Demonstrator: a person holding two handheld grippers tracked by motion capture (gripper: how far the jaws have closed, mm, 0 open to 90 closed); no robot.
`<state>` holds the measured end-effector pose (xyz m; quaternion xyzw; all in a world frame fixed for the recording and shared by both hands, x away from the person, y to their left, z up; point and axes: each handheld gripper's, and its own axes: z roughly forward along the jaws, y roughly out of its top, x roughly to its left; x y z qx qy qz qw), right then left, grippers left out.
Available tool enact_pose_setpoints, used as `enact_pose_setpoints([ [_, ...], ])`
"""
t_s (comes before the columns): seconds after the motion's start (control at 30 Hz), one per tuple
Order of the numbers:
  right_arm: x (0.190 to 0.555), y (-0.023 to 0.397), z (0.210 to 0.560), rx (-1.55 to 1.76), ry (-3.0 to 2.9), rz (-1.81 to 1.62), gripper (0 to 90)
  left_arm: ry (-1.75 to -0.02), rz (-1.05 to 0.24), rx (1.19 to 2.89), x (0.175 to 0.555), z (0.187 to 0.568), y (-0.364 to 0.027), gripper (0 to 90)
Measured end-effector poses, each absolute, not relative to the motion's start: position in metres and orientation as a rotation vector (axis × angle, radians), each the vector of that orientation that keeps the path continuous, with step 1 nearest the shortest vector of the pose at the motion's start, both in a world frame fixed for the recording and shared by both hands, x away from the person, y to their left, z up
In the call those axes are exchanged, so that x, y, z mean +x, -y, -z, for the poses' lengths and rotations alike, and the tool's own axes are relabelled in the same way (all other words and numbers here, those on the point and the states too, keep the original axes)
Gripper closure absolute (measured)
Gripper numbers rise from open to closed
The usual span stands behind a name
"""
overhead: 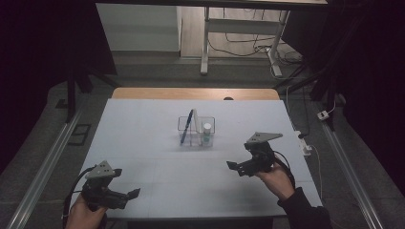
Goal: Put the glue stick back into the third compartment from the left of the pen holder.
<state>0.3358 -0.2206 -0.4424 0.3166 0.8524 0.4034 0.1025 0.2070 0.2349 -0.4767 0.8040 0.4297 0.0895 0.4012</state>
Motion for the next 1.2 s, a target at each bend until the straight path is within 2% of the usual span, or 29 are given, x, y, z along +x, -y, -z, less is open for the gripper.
enact_pose_setpoints([
  [0.87,0.281,0.305,0.444,1.117,-2.366,-1.157,0.0,-1.087,-0.229,2.025,0.206,0.477,-0.235,0.0],
  [1.2,0.268,0.323,0.453,1.203,-2.353,-1.075,0.0,-1.106,-0.253,2.018,0.204,0.476,-0.237,0.0],
])
